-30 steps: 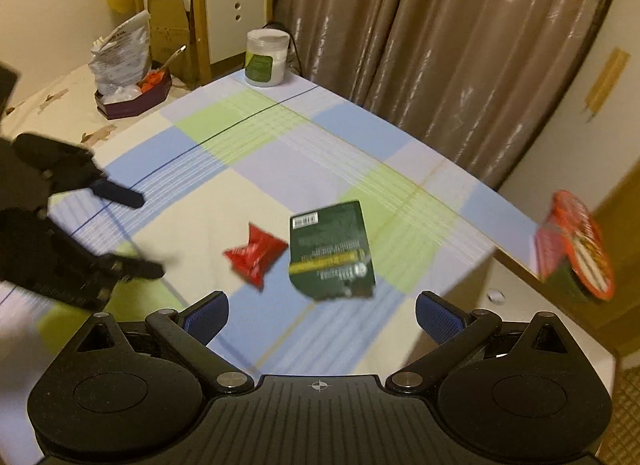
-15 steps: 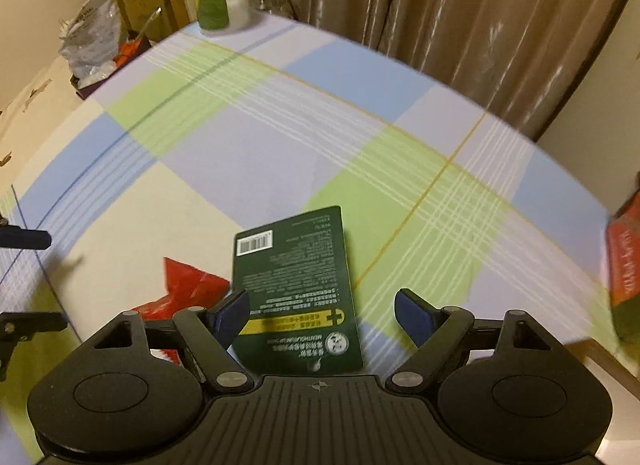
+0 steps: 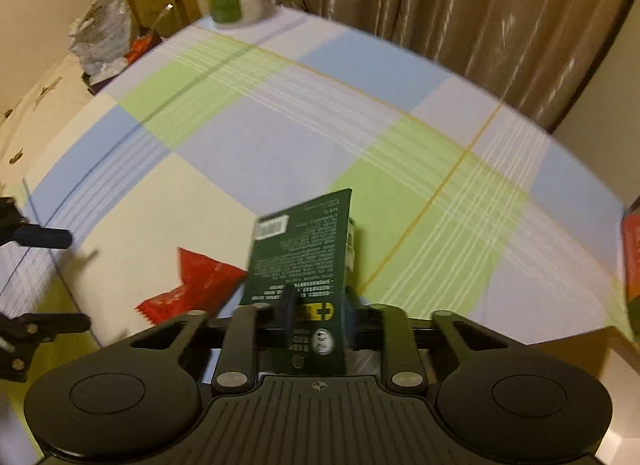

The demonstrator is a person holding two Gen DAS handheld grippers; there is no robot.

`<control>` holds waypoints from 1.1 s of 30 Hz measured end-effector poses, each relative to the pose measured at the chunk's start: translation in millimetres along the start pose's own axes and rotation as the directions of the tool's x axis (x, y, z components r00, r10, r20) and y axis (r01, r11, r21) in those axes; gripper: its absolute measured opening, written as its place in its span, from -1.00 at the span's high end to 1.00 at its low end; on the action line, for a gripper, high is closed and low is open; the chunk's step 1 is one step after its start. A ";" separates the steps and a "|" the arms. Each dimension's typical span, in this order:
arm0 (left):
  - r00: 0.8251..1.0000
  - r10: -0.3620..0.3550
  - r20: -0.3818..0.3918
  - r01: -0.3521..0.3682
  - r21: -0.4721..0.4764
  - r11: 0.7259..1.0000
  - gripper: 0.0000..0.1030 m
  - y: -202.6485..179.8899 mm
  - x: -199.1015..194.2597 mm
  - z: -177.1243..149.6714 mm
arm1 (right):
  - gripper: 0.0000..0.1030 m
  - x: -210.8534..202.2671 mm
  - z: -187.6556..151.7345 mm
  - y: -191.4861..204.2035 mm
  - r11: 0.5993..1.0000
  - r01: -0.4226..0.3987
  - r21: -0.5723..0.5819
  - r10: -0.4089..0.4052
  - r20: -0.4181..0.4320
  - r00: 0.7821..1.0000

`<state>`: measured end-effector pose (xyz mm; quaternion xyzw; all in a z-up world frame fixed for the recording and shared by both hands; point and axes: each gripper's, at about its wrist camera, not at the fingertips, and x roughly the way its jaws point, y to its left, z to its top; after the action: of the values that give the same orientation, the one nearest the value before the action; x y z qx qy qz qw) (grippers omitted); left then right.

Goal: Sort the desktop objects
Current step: 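Grasp the green Mentholatum blister card with the right tool, then grasp the green card with the left tool while the right tool releases it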

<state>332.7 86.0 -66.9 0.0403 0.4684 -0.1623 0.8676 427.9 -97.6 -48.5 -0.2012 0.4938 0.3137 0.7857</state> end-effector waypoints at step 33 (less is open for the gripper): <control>0.982 -0.151 0.110 0.118 0.257 0.959 -0.38 -19.2 -31.1 50.9 | -0.73 -17.6 -83.5 148.4 0.916 0.121 -0.382 -0.089 0.102 0.991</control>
<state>351.5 64.1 -11.3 0.1065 0.3891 -0.2809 0.8708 265.4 -47.9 -69.6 -0.3653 0.3778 0.3704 0.7659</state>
